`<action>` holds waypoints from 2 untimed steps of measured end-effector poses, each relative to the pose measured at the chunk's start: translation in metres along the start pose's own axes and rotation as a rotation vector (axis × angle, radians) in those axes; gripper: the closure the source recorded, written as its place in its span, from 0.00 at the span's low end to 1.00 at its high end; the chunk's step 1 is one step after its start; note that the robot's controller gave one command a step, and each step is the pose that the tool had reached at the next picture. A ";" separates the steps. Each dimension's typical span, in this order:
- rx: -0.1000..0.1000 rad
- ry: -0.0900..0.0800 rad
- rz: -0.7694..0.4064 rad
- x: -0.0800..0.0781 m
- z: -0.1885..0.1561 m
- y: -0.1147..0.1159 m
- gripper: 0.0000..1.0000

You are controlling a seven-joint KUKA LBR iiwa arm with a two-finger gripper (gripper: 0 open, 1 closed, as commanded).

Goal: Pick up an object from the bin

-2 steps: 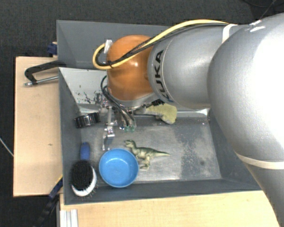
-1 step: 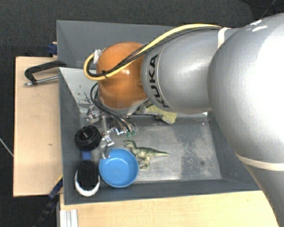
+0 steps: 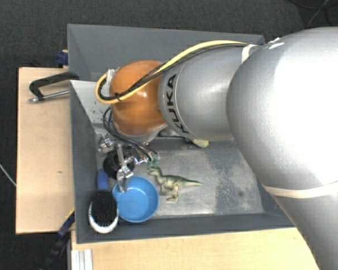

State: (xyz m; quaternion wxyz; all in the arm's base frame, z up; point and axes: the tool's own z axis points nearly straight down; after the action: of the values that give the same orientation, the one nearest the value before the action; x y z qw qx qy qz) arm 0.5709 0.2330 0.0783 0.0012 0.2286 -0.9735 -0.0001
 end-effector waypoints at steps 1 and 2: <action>0.004 0.001 0.000 0.000 -0.004 -0.003 1.00; 0.002 -0.018 -0.009 0.001 -0.119 -0.027 1.00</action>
Offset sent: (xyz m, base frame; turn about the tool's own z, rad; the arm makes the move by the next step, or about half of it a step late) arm 0.0000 0.0000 0.0000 0.0000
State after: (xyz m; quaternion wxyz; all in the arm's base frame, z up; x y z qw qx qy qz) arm 0.5827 0.2082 0.1968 -0.0078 0.2331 -0.9724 -0.0010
